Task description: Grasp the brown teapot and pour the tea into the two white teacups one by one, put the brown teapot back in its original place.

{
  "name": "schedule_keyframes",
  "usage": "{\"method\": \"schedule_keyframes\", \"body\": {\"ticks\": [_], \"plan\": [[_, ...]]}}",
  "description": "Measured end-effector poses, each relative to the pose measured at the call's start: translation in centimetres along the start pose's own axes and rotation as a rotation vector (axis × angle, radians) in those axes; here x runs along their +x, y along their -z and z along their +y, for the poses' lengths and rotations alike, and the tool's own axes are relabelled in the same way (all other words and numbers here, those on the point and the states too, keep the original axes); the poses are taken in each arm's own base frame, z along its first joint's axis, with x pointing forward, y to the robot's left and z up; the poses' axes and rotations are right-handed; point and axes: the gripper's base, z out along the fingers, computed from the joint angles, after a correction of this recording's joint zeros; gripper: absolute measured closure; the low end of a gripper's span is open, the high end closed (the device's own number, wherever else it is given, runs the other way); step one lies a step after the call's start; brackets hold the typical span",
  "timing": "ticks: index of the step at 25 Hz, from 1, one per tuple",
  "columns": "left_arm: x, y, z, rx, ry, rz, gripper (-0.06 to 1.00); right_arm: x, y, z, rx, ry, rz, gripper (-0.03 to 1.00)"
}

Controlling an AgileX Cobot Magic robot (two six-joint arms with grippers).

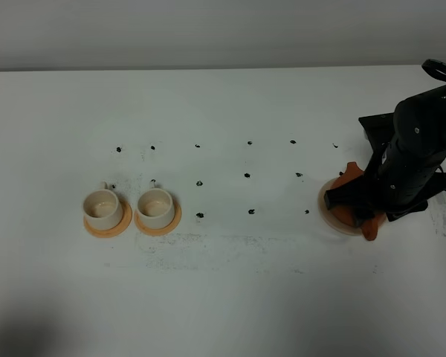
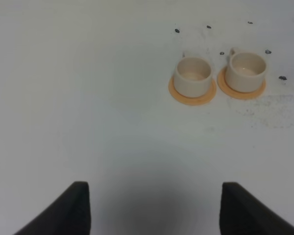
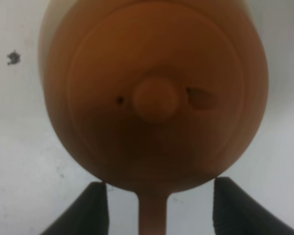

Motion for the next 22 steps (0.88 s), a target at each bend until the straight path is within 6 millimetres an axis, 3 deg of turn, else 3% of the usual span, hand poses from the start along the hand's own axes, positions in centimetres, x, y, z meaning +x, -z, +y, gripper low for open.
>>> {"method": "schedule_keyframes", "body": {"ticks": [22], "plan": [[0.00,0.00,0.00,0.000,0.000,0.000,0.36,0.26,0.00,0.08,-0.009,-0.011,0.029,0.48]]}}
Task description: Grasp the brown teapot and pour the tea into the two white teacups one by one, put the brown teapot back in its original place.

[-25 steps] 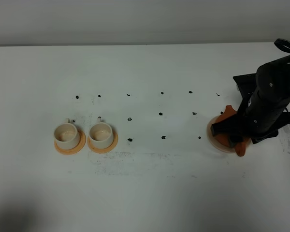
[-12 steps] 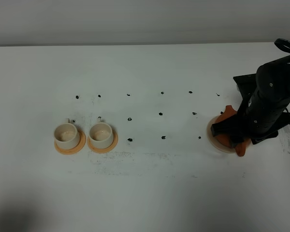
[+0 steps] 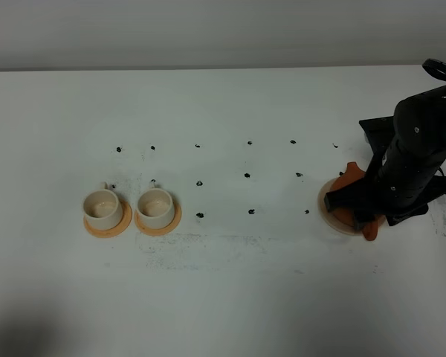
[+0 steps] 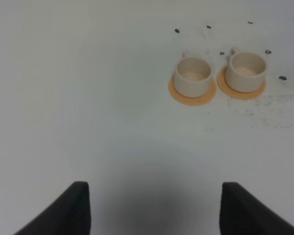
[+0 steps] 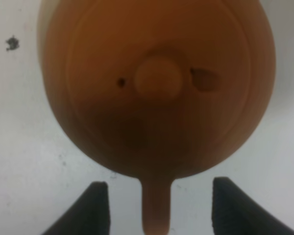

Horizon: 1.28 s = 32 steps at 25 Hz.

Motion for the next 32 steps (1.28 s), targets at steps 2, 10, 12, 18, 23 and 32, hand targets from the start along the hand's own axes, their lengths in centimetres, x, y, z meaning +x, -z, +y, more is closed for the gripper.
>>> {"method": "schedule_keyframes", "body": {"ticks": [2,10,12,18,23,32], "plan": [[0.00,0.00,0.00,0.000,0.001,0.000,0.36,-0.03,0.00,0.00,0.000,0.000,-0.003,0.48],[0.00,0.00,0.00,0.000,0.001,0.000,0.36,-0.10,0.00,-0.02,0.002,0.003,-0.011,0.48],[0.00,0.00,0.00,0.000,0.001,0.000,0.36,-0.11,-0.08,-0.04,0.005,0.006,-0.009,0.48],[0.00,0.00,0.00,0.000,0.001,0.000,0.36,-0.13,-0.35,-0.06,0.009,0.009,-0.002,0.48],[0.00,0.00,0.00,0.000,0.001,0.000,0.36,-0.17,-0.33,-0.08,0.011,0.011,-0.004,0.49],[0.00,0.00,0.00,0.000,0.001,0.000,0.36,-0.05,-0.33,-0.30,0.010,0.111,0.012,0.85]]}}
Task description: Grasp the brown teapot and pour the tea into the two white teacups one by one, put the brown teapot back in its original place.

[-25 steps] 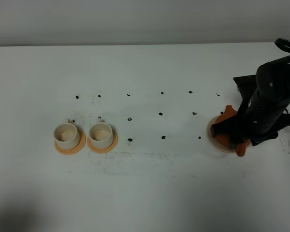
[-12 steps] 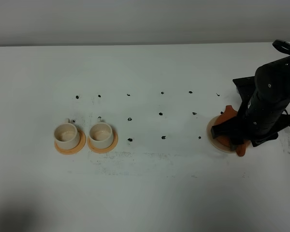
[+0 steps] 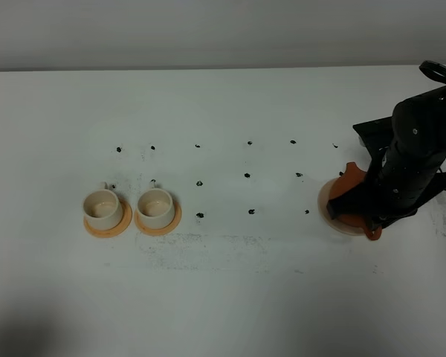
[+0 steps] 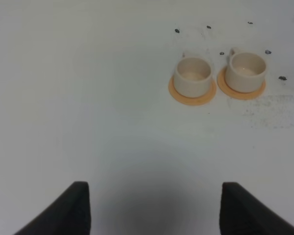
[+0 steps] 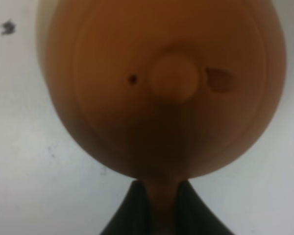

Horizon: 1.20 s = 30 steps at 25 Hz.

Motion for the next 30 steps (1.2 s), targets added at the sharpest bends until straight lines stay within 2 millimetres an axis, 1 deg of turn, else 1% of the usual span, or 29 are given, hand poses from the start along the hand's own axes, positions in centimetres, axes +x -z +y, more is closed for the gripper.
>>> {"method": "schedule_keyframes", "body": {"ticks": [6,9,13,16,21,23,25,30], "plan": [[0.0,0.0,0.0,0.000,-0.002,0.000,0.36,0.0,0.0,-0.3,-0.002,0.006,-0.001,0.85],[0.0,0.0,0.0,0.000,-0.001,0.000,0.36,0.0,0.3,-0.4,0.001,0.006,-0.017,0.85],[0.0,0.0,0.0,0.000,-0.002,0.000,0.36,-0.4,1.3,-0.6,0.020,0.024,-0.089,0.85],[0.0,0.0,0.0,0.000,-0.002,0.000,0.36,-0.3,2.5,-0.7,0.036,0.036,-0.135,0.85],[0.0,0.0,0.0,0.000,-0.002,0.000,0.36,1.0,3.6,-0.7,0.043,0.046,-0.201,0.85],[0.0,0.0,0.0,0.000,-0.002,0.000,0.36,1.4,4.0,-0.1,0.042,0.066,-0.221,0.85],[0.0,0.0,0.0,0.000,-0.002,0.000,0.36,1.5,4.4,0.8,0.037,0.098,-0.242,0.85],[0.0,0.0,0.0,0.000,-0.002,0.000,0.36,1.3,4.9,4.3,0.018,0.252,-0.310,0.85]]}}
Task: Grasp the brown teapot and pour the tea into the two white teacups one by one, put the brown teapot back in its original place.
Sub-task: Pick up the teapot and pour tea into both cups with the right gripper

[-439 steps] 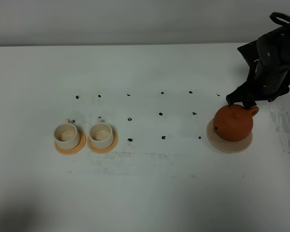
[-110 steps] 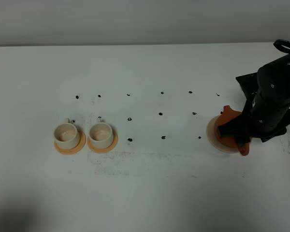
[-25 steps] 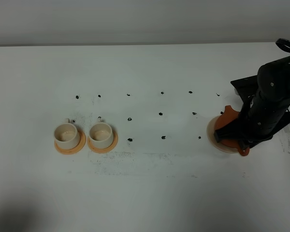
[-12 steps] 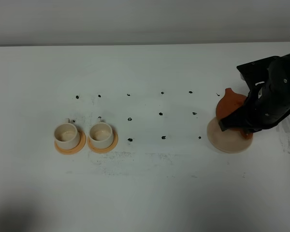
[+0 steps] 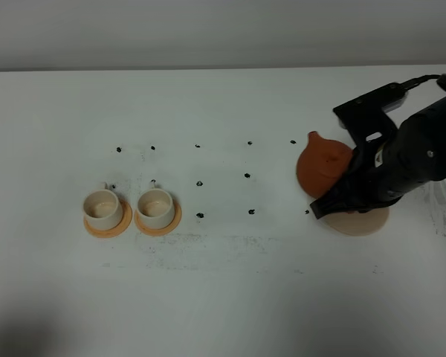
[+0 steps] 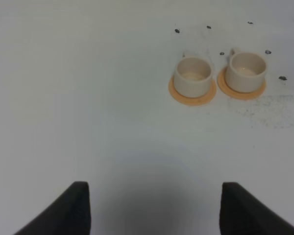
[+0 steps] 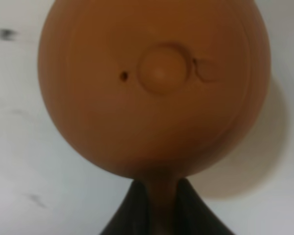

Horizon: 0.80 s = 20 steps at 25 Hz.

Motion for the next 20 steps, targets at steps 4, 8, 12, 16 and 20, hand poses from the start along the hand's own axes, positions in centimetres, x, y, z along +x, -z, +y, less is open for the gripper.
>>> {"method": "schedule_keyframes", "body": {"ticks": [4,8,12,16,20], "plan": [[0.0,0.0,0.0,0.000,0.000,0.000,0.36,-0.7,0.2,2.5,-0.013,0.141,-0.059,0.85],[0.0,0.0,0.0,0.000,0.000,0.000,0.36,-1.5,-0.2,4.2,-0.032,0.224,-0.071,0.85],[0.0,0.0,0.0,0.000,0.000,0.000,0.36,-3.0,-1.1,4.9,-0.034,0.271,-0.076,0.85],[0.0,0.0,0.0,0.000,0.000,0.001,0.36,-4.4,-2.2,5.7,-0.030,0.351,-0.072,0.85],[0.0,0.0,0.0,0.000,0.001,0.001,0.36,-5.0,-3.4,7.0,-0.019,0.458,-0.050,0.85]]}}
